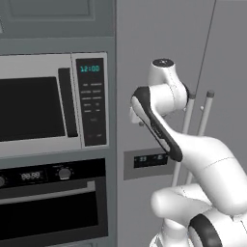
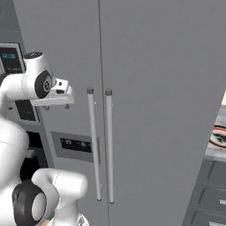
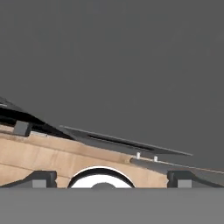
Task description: Take the baked cake out of the oven and place it on the plate for cooling. Then close the oven door.
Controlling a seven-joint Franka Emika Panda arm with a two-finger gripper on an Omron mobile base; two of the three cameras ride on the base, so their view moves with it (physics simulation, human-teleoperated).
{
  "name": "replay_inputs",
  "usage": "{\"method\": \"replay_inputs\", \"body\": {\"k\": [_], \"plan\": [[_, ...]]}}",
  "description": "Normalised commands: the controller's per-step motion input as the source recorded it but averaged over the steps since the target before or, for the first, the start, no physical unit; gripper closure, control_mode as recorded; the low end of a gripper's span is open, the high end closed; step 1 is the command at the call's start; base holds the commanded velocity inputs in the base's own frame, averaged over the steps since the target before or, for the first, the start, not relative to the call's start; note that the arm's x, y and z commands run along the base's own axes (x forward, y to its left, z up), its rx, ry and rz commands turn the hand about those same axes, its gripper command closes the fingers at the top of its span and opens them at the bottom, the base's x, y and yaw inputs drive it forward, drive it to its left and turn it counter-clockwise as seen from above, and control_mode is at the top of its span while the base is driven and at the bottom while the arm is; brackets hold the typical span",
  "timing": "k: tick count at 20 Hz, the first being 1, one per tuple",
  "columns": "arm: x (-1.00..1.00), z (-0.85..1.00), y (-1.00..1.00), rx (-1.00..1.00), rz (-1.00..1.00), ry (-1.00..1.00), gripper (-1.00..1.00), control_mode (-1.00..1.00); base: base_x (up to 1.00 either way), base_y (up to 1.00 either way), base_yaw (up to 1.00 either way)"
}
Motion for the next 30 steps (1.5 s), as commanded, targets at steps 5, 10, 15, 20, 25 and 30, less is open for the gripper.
{"method": "replay_inputs", "body": {"k": [5,10,15,20,25,30], "plan": [[-0.79,-0.43,0.90,-0.21,0.06,-0.02,-1.00,-1.00,0.00,0.00,0.00],[-0.88,-0.43,0.95,-0.27,0.18,-0.01,-1.00,-1.00,0.00,0.00,0.00],[-0.95,-0.52,0.52,-0.17,0.20,-0.05,-1.00,-1.00,0.00,0.00,0.00],[-0.94,-0.60,0.19,-0.16,0.14,-0.06,-1.00,-1.00,0.00,0.00,0.00],[-0.87,-0.44,-0.20,-0.05,0.07,-0.23,-1.00,-1.00,0.00,0.00,0.00],[-0.34,-0.62,-0.31,-0.01,0.01,-0.14,-1.00,-1.00,0.00,0.00,0.00]]}}
